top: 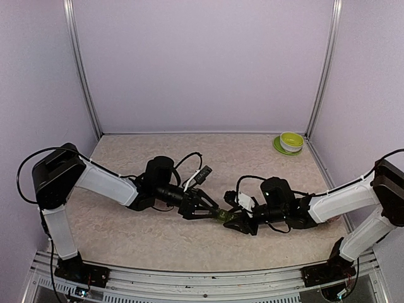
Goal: Sort the pills into containers
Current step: Close the lid of the pill container in the compartment of the pill container.
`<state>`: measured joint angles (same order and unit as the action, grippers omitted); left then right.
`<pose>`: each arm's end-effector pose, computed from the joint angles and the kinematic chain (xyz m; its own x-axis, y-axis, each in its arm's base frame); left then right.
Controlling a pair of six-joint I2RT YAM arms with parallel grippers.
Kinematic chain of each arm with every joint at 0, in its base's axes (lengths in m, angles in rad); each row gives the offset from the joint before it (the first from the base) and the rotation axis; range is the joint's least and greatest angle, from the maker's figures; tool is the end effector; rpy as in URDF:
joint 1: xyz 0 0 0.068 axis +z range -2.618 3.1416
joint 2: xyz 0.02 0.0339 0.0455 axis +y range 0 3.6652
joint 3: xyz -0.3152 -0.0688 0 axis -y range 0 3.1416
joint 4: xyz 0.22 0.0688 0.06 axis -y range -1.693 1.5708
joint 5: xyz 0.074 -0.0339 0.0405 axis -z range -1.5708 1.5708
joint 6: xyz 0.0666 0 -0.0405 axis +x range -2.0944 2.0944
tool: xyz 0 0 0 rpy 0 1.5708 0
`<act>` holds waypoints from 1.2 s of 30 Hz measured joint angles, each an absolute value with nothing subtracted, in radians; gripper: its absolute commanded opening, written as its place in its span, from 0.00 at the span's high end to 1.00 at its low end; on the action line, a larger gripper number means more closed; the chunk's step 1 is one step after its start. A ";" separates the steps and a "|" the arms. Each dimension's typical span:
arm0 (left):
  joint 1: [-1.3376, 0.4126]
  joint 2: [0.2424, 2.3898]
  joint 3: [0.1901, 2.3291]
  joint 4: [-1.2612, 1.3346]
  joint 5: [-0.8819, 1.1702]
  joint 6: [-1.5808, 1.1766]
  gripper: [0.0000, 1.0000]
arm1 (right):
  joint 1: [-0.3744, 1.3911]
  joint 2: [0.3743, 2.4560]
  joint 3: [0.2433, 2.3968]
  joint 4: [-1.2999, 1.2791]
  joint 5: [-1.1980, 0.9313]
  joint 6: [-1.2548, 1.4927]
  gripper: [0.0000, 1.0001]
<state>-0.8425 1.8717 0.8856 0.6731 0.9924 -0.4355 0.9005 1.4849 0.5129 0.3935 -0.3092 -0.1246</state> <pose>0.2179 -0.3281 0.2302 -0.5816 0.3057 -0.7538 0.7642 -0.1122 -0.6351 0.1591 0.2333 0.2045 -0.2246 -0.4739 -0.8515 -0.9399 0.3358 0.0610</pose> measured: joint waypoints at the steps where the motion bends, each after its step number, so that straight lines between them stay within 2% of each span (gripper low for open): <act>1: -0.843 1.872 0.886 0.671 0.994 -0.433 0.01 | 0.897 1.478 0.513 0.393 -0.309 -0.123 0.59; 17: -0.843 1.871 0.901 0.645 0.973 -0.423 0.01 | 0.885 1.434 0.511 0.357 -0.291 -0.120 0.60; 28: -0.820 1.770 0.882 0.577 0.826 -0.484 0.01 | 0.895 1.388 0.508 0.330 -0.288 -0.157 0.61; 36: -0.814 1.774 0.891 0.463 0.754 -0.535 0.01 | 0.932 1.359 0.508 0.314 -0.249 -0.189 0.62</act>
